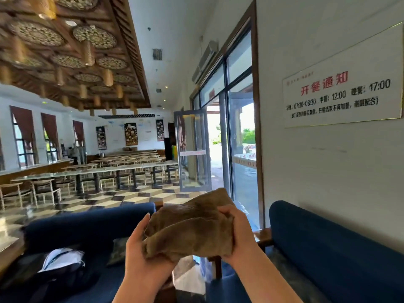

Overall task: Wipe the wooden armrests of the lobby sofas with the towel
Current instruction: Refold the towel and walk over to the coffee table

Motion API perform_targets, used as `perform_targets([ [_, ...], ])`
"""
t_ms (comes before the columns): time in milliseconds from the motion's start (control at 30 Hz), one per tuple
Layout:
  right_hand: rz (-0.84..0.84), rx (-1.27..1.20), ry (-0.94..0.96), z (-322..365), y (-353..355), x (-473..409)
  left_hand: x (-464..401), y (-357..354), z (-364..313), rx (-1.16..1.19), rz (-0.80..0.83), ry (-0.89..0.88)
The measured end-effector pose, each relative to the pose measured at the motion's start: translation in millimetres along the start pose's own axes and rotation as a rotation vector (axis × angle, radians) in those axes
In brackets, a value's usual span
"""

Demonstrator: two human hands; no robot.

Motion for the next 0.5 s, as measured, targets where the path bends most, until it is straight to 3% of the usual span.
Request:
perform_targets([
  [67, 0.023, 0.037, -0.065, 1.0, -2.3, -22.4, -27.7, -2.6, -14.3, -0.018, 0.106, -0.003],
  [267, -0.102, 0.081, -0.127, 12.8, 0.4, -75.6, -85.1, -17.2, -29.6, -0.043, 0.023, 0.088],
  [500, -0.048, 0.148, -0.114, 23.2, 6.2, -133.4, -149.0, -21.4, -21.4, -0.022, -0.022, 0.163],
])
Point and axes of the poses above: each hand's wrist, its own x-axis away from the middle knuckle, its own y-axis out of the back of the hand, z = x × y, the point moved 5 cm from there along -x, towards the middle knuckle, and after that the axes turned 6 degrees about -z, right-handed, at the moved point
